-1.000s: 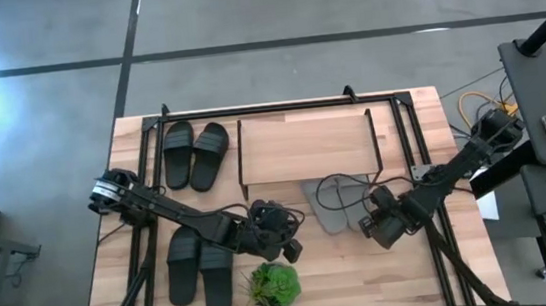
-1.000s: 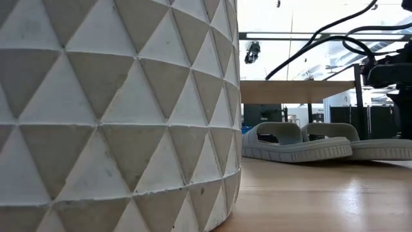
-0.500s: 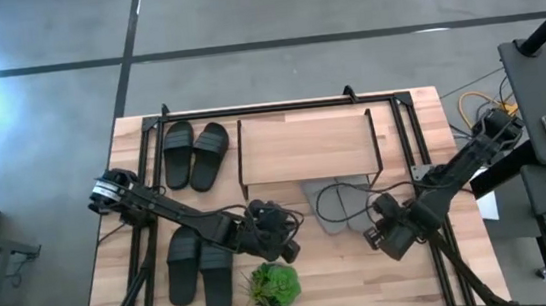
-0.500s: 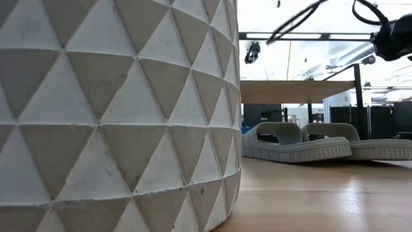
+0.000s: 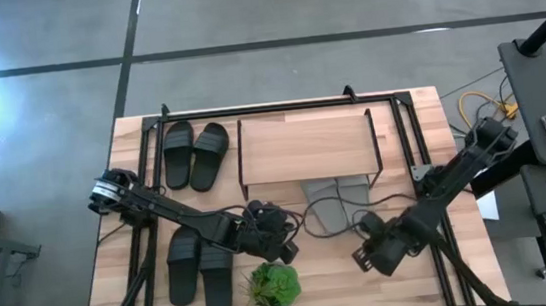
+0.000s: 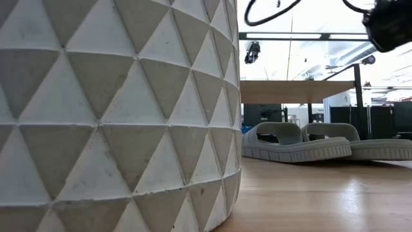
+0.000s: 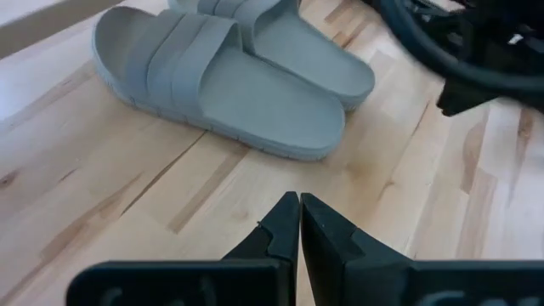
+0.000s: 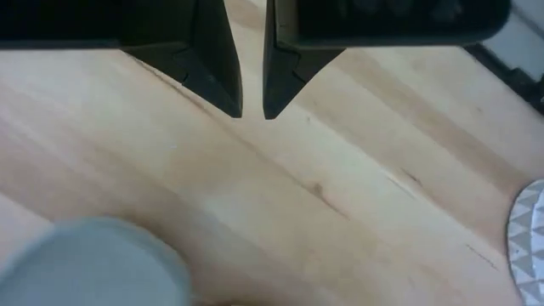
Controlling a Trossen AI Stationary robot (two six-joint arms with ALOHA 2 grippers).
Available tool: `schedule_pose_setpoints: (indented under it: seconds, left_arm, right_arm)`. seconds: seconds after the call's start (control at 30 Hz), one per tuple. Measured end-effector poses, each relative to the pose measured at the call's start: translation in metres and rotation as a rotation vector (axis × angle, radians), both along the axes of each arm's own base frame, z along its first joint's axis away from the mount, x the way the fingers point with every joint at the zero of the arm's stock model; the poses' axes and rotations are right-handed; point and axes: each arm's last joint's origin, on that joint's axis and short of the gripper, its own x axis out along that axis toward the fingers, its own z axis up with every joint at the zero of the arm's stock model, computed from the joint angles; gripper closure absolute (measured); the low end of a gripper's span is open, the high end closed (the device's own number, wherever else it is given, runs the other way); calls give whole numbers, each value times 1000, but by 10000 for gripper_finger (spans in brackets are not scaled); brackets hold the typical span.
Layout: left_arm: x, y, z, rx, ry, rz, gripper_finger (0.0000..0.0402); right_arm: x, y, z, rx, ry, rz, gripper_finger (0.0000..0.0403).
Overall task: Pick and place slides into the shelf
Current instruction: Adjust the gray slides under the shelf
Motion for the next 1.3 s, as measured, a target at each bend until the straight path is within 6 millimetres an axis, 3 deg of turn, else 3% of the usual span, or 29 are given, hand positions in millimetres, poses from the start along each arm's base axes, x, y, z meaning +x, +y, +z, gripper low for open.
schedule_pose_setpoints:
  seconds: [0.3, 0.47, 0.83, 1.3]
  left_arm:
    - [-11, -13, 2, 8, 34, -44, 402]
    - [-22, -22, 6, 22, 41, -42, 402]
    - [-46, -42, 9, 56, 57, -5, 402]
    - [-53, -44, 9, 71, 56, 35, 402]
  right_arm:
    - [52, 10, -19, -125, 28, 31, 360]
    - [71, 2, -24, -231, 15, 18, 360]
    - [82, -14, -28, -331, 90, 60, 360]
    - [105, -39, -19, -417, 7, 61, 360]
